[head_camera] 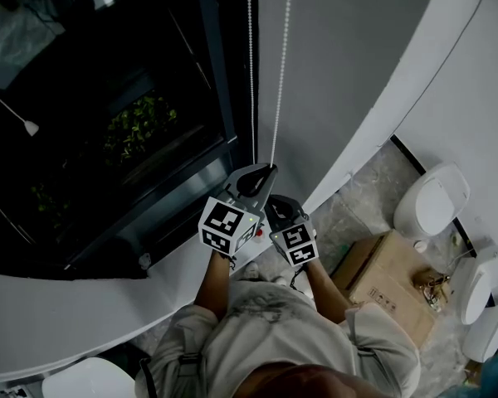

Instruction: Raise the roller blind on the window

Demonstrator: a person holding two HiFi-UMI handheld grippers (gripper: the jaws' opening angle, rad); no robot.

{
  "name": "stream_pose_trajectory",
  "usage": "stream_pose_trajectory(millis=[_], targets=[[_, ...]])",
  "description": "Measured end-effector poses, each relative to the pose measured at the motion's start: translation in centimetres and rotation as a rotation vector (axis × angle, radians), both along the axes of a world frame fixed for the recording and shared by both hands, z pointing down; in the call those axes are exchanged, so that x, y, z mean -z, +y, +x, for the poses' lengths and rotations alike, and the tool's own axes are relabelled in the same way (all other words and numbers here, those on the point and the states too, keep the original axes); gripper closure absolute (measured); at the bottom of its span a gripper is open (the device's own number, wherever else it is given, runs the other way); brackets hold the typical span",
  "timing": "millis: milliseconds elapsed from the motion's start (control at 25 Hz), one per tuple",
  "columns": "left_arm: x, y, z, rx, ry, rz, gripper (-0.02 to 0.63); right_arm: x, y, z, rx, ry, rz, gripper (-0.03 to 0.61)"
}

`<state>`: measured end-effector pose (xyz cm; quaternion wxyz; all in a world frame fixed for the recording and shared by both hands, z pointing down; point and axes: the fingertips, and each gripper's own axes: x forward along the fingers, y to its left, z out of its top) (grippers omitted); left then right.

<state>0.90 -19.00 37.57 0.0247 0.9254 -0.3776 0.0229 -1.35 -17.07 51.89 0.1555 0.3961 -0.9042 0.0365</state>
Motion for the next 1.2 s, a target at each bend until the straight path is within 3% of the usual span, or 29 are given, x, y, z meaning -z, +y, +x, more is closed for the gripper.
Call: stream_pose_trajectory(millis=[680,1200], targets=[[-3.1,-0.2,-0.3,0.007,0.011,-0.054,0.601,-3.0,0.0,0.1,-0.004,0.027,-0.059,0.568],[-2.1,0.0,-0.4,0.034,0.021,-0.014,0.597,-1.0,0.6,0.5,-0.013,-0.035,0.009,0.548]])
